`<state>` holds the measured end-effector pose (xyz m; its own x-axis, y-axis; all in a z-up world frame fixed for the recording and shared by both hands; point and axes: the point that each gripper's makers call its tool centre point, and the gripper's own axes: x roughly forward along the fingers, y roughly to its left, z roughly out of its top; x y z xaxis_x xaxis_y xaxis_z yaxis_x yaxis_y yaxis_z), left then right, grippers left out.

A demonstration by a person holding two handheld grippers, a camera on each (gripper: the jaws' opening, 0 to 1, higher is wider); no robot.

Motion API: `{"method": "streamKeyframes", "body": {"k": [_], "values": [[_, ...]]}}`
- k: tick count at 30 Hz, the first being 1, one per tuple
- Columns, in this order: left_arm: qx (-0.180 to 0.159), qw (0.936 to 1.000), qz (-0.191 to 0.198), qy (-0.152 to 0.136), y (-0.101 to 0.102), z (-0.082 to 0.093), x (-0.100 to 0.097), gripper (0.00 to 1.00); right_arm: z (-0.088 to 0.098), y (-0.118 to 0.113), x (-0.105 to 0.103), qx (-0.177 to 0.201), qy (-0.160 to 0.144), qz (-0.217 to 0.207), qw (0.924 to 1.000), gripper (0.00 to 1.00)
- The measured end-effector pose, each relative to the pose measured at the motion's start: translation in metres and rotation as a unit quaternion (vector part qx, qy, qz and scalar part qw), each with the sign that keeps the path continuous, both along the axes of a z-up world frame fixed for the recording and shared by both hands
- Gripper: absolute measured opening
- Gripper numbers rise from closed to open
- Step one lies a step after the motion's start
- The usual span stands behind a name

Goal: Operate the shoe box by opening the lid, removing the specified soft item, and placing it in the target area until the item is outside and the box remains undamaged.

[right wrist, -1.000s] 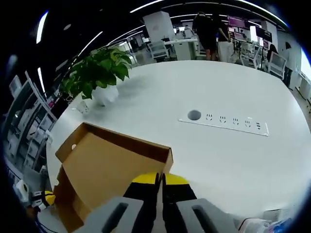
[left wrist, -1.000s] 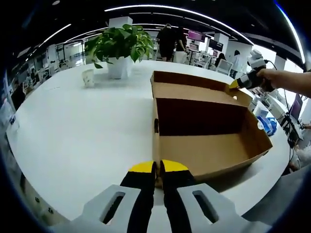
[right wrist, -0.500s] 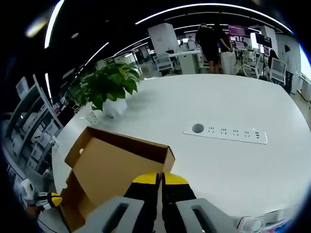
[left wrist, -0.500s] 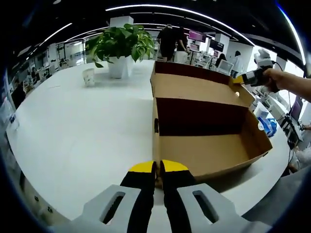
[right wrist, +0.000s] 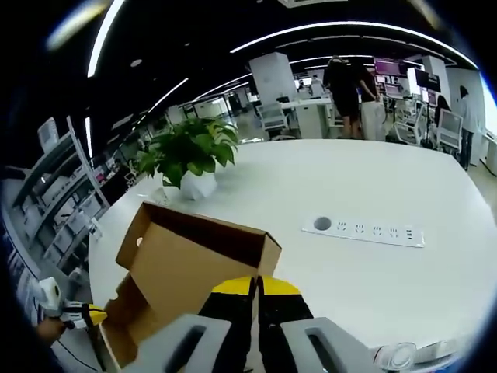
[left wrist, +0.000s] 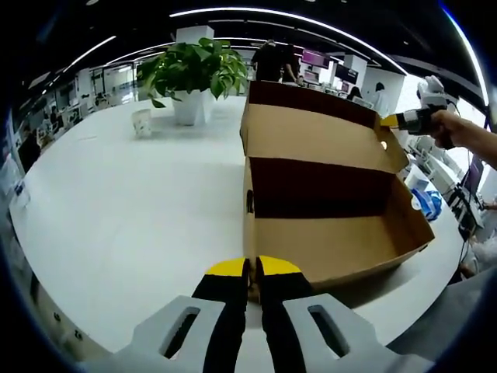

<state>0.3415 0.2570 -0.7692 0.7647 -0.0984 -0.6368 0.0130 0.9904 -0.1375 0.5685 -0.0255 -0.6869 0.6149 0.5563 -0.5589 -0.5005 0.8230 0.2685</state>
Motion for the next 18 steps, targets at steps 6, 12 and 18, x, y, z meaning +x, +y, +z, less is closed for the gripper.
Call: {"method": "streamKeyframes", "body": {"k": [6,12,18], "values": [[-0.002,1.0,-0.002,0.0,0.0,0.0,0.0,0.02,0.013,0.0,-0.019,0.006,-0.018,0.008,0.9998,0.0],[-0.003,1.0,-0.004,-0.001,0.001,-0.001,0.0,0.02,0.024,0.0,-0.036,0.004,-0.038,0.017,0.9991,0.0],[-0.003,1.0,-0.006,-0.001,0.001,-0.001,0.0,0.02,0.03,-0.001,-0.045,0.013,-0.05,0.018,0.9985,0.0]]}}
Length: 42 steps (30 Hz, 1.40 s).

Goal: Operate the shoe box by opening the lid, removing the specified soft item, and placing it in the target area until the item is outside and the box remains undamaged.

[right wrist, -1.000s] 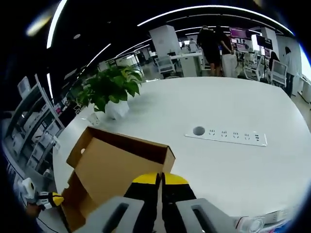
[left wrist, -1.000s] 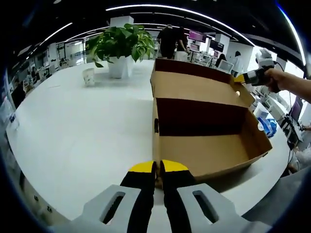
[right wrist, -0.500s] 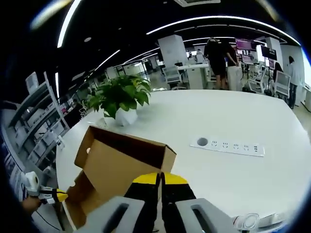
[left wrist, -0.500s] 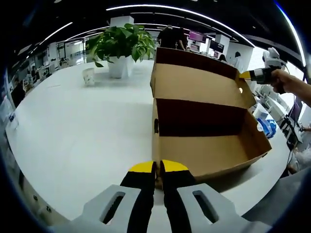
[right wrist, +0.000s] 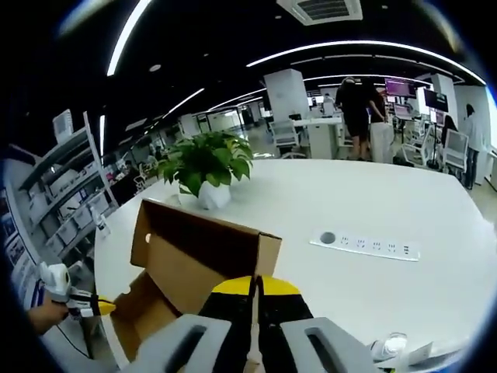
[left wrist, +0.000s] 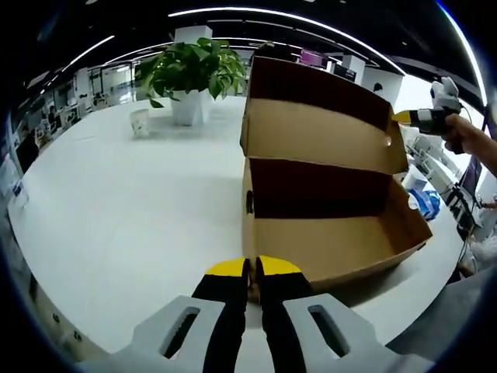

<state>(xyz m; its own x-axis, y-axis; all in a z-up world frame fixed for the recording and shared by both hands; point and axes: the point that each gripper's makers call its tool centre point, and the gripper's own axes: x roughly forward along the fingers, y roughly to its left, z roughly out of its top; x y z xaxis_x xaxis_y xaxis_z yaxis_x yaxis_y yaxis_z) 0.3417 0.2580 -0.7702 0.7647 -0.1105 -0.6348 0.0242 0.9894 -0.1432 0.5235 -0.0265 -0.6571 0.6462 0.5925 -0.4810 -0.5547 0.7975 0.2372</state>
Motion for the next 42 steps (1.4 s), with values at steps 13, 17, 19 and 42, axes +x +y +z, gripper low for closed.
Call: {"method": "streamKeyframes", "body": {"k": [13,17,19,42], "values": [[-0.001,1.0,-0.003,-0.002,0.0,-0.001,-0.001,0.02,0.01,0.0,-0.02,0.008,-0.029,0.008,0.9995,0.0],[-0.001,1.0,-0.007,0.0,0.0,-0.001,-0.001,0.02,0.011,-0.001,-0.025,0.015,-0.031,0.01,0.9994,0.0],[0.0,1.0,-0.008,0.0,0.001,-0.002,0.0,0.02,0.011,-0.001,-0.028,0.021,-0.032,0.009,0.9992,0.0],[-0.015,0.9997,-0.018,0.003,0.001,-0.001,0.0,0.04,0.009,-0.002,-0.067,0.026,-0.049,0.004,0.9985,0.0]]}}
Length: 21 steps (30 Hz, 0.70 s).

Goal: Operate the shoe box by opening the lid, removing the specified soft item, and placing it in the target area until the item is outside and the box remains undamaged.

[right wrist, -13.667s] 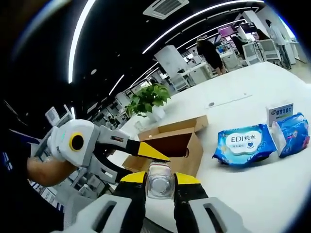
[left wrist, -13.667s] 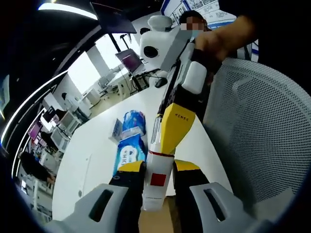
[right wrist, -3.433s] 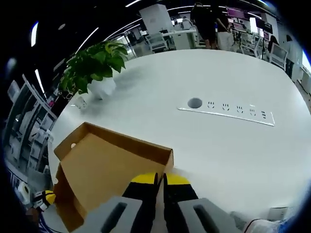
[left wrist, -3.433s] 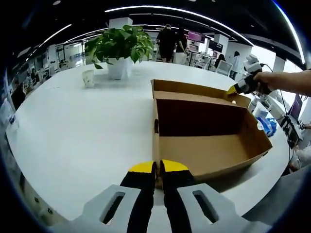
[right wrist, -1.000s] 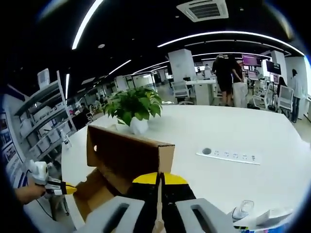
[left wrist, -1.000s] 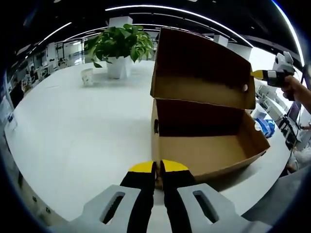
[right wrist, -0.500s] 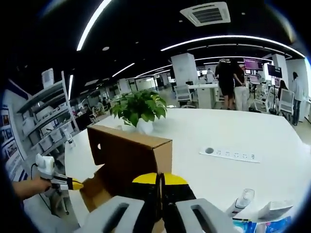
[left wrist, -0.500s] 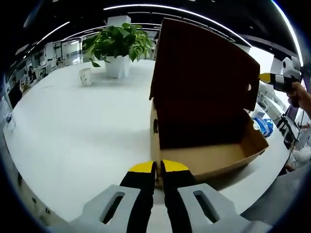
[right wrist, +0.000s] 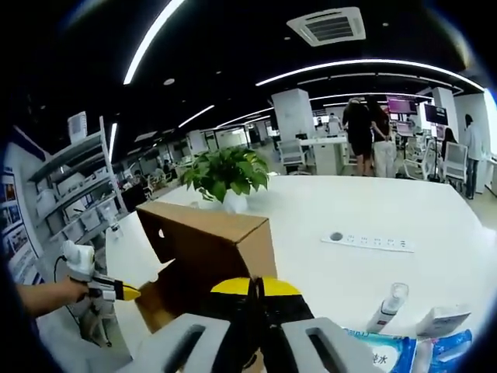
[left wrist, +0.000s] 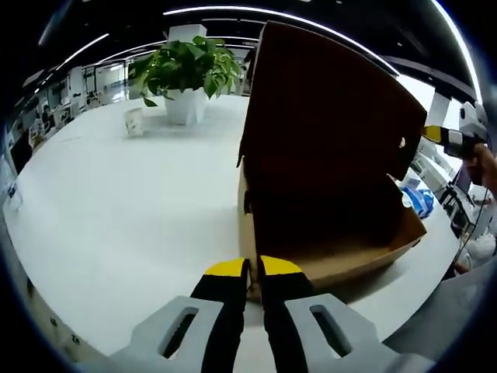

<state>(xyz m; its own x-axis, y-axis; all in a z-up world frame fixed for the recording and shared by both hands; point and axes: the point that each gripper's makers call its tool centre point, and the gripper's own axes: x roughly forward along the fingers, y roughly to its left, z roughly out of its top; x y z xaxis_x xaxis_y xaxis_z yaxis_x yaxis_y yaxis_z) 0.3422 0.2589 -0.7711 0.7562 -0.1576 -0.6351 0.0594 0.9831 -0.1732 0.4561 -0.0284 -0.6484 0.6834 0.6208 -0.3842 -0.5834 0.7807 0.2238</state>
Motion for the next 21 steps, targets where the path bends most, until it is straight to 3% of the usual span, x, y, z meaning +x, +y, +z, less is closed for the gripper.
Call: {"method": "streamKeyframes", "body": {"k": [10,14,21], "values": [[0.019,0.9997,-0.016,-0.006,0.003,0.012,0.004,0.05,-0.001,-0.001,-0.011,0.0,-0.007,-0.003,1.0,0.0],[0.025,0.9993,-0.017,-0.021,0.006,0.027,0.011,0.11,-0.003,-0.001,-0.017,-0.001,-0.01,-0.003,0.9999,0.0],[0.031,0.9975,-0.023,-0.06,0.01,0.061,0.026,0.13,-0.007,-0.001,-0.029,-0.002,-0.009,-0.001,1.0,0.0]]}}
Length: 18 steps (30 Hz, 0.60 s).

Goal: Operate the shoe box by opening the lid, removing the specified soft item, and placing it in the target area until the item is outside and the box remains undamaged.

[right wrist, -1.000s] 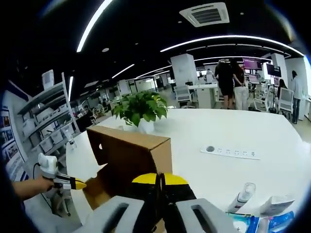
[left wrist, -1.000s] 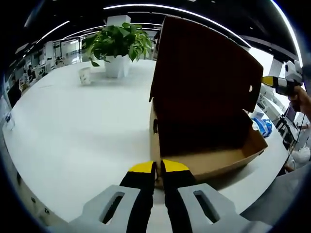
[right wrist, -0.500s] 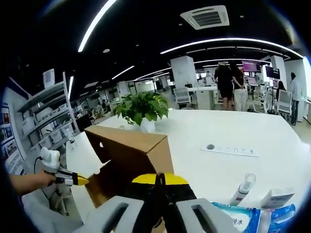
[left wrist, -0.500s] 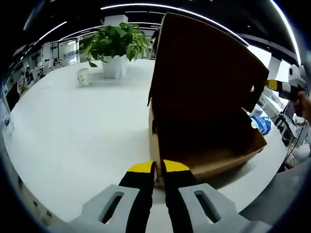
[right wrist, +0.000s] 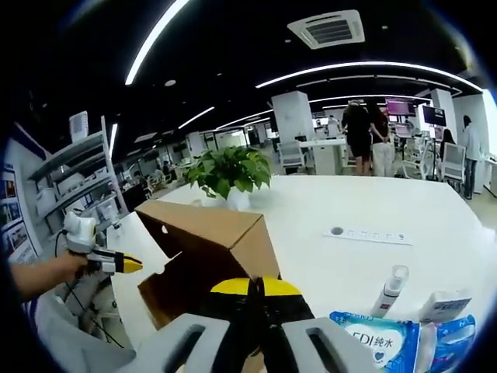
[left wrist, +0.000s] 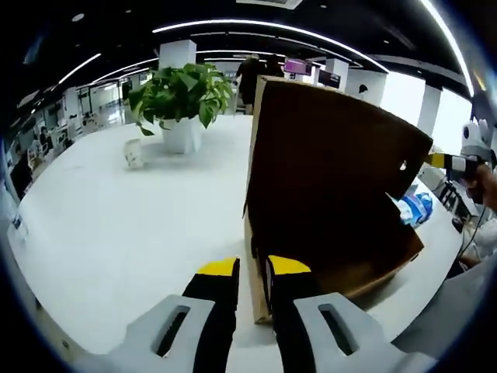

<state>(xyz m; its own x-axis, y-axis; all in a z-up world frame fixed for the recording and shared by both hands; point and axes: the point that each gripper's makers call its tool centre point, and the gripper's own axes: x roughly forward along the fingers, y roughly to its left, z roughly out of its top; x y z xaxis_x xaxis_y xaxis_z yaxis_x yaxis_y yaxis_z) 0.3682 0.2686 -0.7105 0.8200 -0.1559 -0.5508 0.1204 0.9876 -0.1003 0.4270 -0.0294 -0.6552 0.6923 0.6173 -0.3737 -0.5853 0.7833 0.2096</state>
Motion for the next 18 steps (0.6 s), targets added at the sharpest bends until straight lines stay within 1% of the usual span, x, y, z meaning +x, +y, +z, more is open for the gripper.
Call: {"method": "streamKeyframes", "body": {"k": [2,4,6,12,13,15,18], "values": [[0.005,0.9999,-0.005,-0.01,-0.001,0.009,0.004,0.13,-0.001,0.0,-0.003,-0.001,-0.001,0.0,1.0,0.0],[0.015,0.9995,-0.012,-0.026,-0.001,0.018,0.008,0.13,-0.003,0.0,-0.006,-0.001,-0.001,-0.001,1.0,0.0],[0.015,0.9992,-0.015,-0.033,-0.003,0.024,0.011,0.13,-0.005,0.0,-0.01,0.002,0.001,-0.002,1.0,0.0],[0.024,0.9982,-0.026,-0.049,-0.007,0.032,0.017,0.12,-0.009,-0.001,-0.017,0.003,0.001,-0.004,1.0,0.0],[0.029,0.9975,-0.032,-0.056,-0.009,0.035,0.018,0.11,-0.009,-0.001,-0.018,0.004,0.002,-0.004,1.0,0.0],[0.04,0.9971,-0.033,-0.056,-0.008,0.035,0.02,0.1,-0.012,-0.001,-0.022,0.006,0.003,-0.005,1.0,0.0],[0.04,0.9969,-0.035,-0.057,-0.009,0.036,0.02,0.09,-0.014,-0.001,-0.026,0.008,0.007,-0.006,0.9999,0.0]]}}
